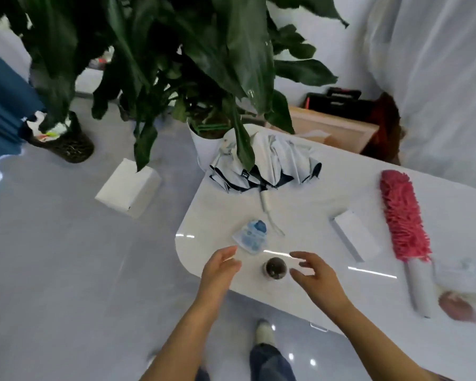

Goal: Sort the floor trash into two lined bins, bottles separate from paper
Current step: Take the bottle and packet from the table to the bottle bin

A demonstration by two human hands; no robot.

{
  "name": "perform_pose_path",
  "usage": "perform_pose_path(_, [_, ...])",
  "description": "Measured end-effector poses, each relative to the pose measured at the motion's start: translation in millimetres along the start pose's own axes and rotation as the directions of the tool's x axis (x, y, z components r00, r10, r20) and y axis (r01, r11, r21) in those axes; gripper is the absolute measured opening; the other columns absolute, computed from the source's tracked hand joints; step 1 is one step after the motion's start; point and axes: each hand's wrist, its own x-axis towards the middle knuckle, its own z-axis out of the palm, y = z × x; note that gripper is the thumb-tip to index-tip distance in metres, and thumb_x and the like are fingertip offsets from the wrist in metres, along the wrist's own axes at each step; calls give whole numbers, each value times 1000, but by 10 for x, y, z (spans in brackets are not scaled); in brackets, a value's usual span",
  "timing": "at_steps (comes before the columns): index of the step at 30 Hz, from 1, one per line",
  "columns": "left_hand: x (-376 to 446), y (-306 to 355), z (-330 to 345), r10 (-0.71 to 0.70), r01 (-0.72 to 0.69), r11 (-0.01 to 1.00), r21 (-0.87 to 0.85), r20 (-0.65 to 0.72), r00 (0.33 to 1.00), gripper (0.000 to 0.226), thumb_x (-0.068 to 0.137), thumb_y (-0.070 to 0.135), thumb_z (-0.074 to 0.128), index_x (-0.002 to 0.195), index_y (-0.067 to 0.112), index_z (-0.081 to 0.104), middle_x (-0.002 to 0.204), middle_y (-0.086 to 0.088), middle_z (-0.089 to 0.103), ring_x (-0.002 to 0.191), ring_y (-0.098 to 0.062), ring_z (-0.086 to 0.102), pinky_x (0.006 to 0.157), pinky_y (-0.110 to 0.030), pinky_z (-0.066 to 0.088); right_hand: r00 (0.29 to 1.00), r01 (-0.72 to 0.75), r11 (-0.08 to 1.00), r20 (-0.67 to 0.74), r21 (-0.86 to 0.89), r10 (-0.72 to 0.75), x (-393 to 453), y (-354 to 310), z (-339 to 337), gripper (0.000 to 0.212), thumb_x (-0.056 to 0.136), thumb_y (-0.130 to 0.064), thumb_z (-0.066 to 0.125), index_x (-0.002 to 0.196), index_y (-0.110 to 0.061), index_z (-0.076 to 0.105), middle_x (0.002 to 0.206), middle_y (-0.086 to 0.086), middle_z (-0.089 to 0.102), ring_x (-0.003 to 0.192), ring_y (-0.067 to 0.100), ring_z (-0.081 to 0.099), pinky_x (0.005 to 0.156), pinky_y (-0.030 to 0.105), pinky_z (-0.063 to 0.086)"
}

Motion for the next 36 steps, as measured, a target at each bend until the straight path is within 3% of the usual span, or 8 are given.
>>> perform_pose_path(6, [1135,-496,262,-16,44,977,208,-132,991,44,85,7,65,124,21,51,133,-1,48,115,-13,46,90,-24,38,988,87,968,147,-235,-53,736,790,557,68,82,-34,69,141,-24,36,152,0,27,138,17,29,104,16,20])
perform_pose_path(12, [2145,-957,534,233,-117,690,714,-65,970,67,81,27,72,140,21,40,147,-6,37,134,-27,32,108,-39,34,990,133,991,42,-35,-131,1070,1219,910,22,89,-24,62,110,-26,54,118,-9,55,107,16,55,89,20,43])
perform_pose_path(19, [2632,-1212,647,322,-124,572,811,-82,943,55,83,35,69,132,20,49,127,-5,56,114,-24,50,91,-35,44,981,195,981,-13,-9,-195,963,1387,1061,27,89,-32,61,113,-30,50,117,-12,53,104,5,53,84,15,49])
perform_pose_path(22, [2511,-1278,591,317,-96,658,747,-159,935,17,86,28,66,92,14,60,93,-1,61,85,-18,58,61,-16,40,983,183,982,-22,35,-182,955,1369,1052,31,88,-28,63,116,-31,49,113,-12,56,103,4,55,83,11,47])
perform_pose_path(26, [2136,-1216,414,266,-83,809,582,-236,935,23,87,23,66,75,9,51,77,2,52,71,-11,54,48,-8,39,994,105,990,-43,92,-101,939,1299,997,27,89,-27,62,112,-30,50,106,-13,59,97,3,58,78,7,45])
perform_pose_path(30, [1545,-933,107,160,-41,940,338,-331,930,23,84,14,69,70,9,52,72,0,52,66,-10,53,58,-8,44,986,-38,976,-152,213,72,803,1013,837,21,90,-27,59,107,-19,50,90,-9,61,84,17,60,68,16,46])
perform_pose_path(33, [1002,-771,-240,-20,33,999,28,-365,931,19,83,16,71,72,16,55,89,-9,64,85,-24,64,72,-31,52,988,32,976,-152,215,1,520,539,738,16,89,-30,59,102,-23,51,90,-8,62,85,21,61,72,33,53])
perform_pose_path(36, [439,-614,-631,-82,32,990,-135,-383,920,14,86,18,68,87,9,57,99,-13,67,87,-22,67,66,-27,54,985,115,969,-149,219,-84,179,-24,711,15,87,-28,62,100,-26,53,92,-6,63,87,15,61,71,30,53])
